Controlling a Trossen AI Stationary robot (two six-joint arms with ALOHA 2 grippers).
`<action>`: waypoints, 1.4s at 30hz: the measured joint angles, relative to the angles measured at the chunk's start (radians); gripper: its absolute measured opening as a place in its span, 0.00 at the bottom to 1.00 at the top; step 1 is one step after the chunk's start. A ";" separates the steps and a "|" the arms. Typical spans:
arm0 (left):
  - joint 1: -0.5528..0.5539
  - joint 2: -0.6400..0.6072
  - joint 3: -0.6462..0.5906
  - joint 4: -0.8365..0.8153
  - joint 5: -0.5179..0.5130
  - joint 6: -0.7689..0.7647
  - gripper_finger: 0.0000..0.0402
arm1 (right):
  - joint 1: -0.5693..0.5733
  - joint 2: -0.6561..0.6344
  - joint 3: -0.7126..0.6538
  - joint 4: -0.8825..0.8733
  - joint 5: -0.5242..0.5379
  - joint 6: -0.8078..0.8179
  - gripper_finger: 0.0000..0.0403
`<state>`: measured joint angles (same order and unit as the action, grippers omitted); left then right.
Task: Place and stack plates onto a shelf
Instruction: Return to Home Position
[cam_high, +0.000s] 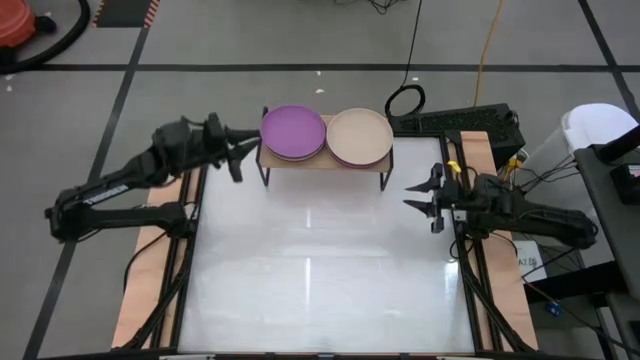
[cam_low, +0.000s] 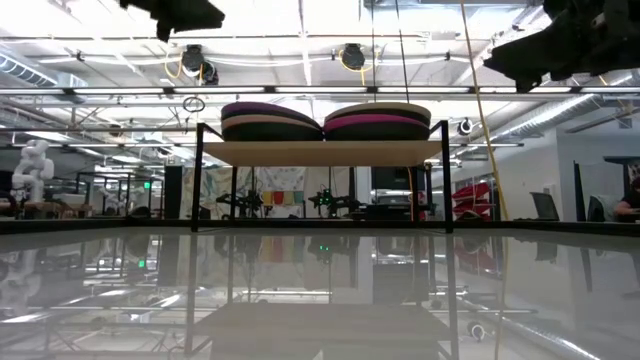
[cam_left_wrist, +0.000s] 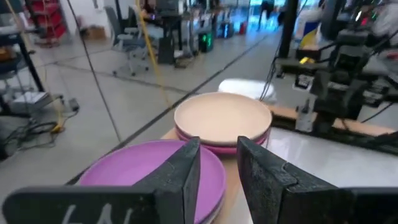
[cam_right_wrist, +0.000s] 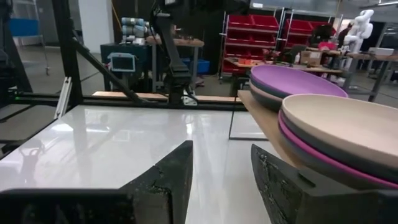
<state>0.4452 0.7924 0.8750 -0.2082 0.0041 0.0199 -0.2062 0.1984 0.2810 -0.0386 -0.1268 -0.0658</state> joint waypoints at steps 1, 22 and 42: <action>-0.011 -0.022 -0.039 0.035 -0.003 -0.005 0.27 | -0.003 -0.017 0.000 -0.017 0.000 0.000 0.36; -0.141 -0.133 -0.728 0.759 -0.023 -0.071 0.27 | -0.010 -0.103 -0.224 0.094 0.002 0.170 0.36; -0.179 -0.132 -0.866 0.866 -0.023 -0.107 0.27 | -0.010 -0.091 -0.264 0.134 0.051 0.152 0.36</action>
<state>0.2661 0.6605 0.0093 0.6577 -0.0185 -0.0870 -0.2165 0.1074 0.0174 0.0958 -0.0761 0.0861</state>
